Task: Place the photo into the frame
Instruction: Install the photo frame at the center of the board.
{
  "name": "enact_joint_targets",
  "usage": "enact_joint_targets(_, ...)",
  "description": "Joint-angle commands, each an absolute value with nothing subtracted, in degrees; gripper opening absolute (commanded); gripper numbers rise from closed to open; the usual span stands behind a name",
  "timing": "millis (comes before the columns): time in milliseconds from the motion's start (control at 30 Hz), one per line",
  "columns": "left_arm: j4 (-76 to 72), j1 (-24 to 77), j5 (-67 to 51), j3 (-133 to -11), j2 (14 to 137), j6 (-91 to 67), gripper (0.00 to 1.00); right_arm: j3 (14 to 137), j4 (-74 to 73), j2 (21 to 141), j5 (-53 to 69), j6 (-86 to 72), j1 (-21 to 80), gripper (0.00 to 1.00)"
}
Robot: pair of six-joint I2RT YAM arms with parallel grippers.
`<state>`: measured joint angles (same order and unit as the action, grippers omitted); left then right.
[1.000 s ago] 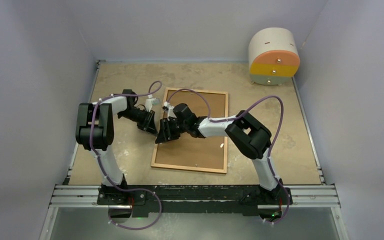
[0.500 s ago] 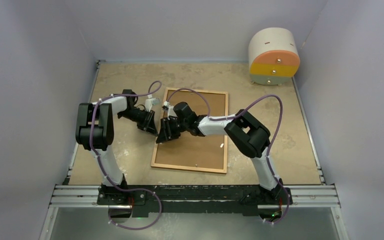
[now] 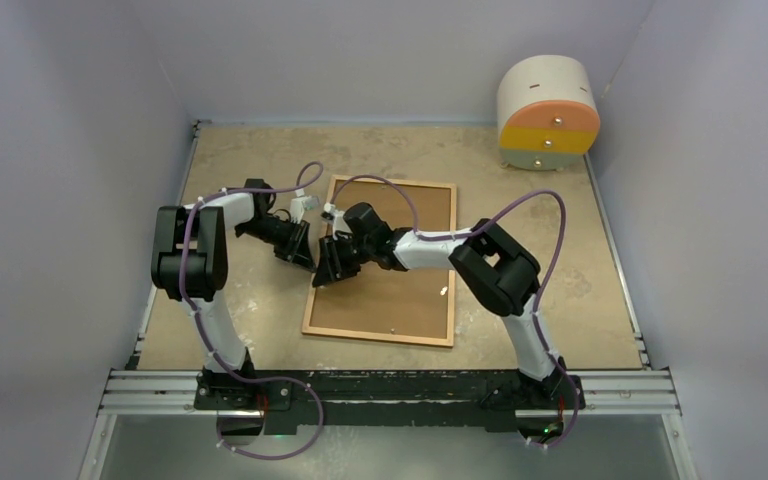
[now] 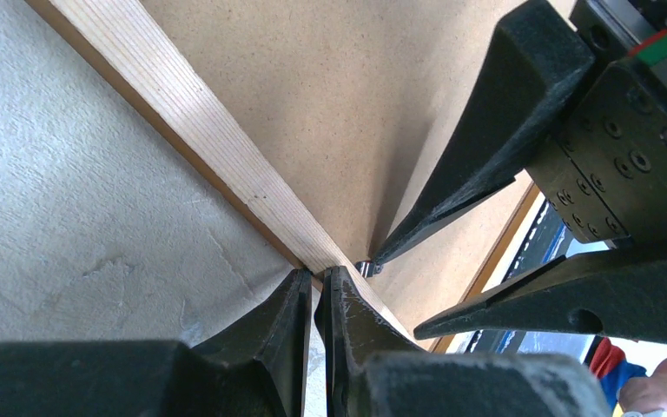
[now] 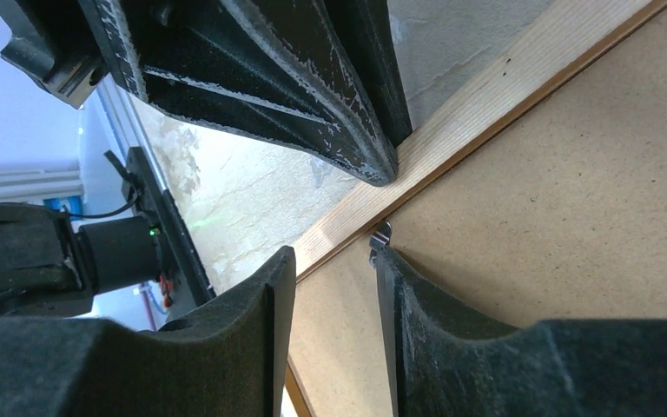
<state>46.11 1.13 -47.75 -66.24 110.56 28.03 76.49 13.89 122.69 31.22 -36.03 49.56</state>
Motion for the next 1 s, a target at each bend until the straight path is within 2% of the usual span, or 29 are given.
enact_joint_targets(0,40.6,2.1,-43.1,-65.2,112.7,30.2,0.05,77.0,10.0,119.9,23.3,-32.4,49.3,0.43)
enact_joint_targets(233,40.9,2.1,-43.1,-65.2,112.8,30.3,0.05,73.8,12.9,118.2,20.2,-33.5,49.1,0.43)
enact_joint_targets(967,40.8,2.1,-42.7,-65.4,112.9,30.3,0.02,75.1,14.2,123.5,25.9,-35.3,53.4,0.40)
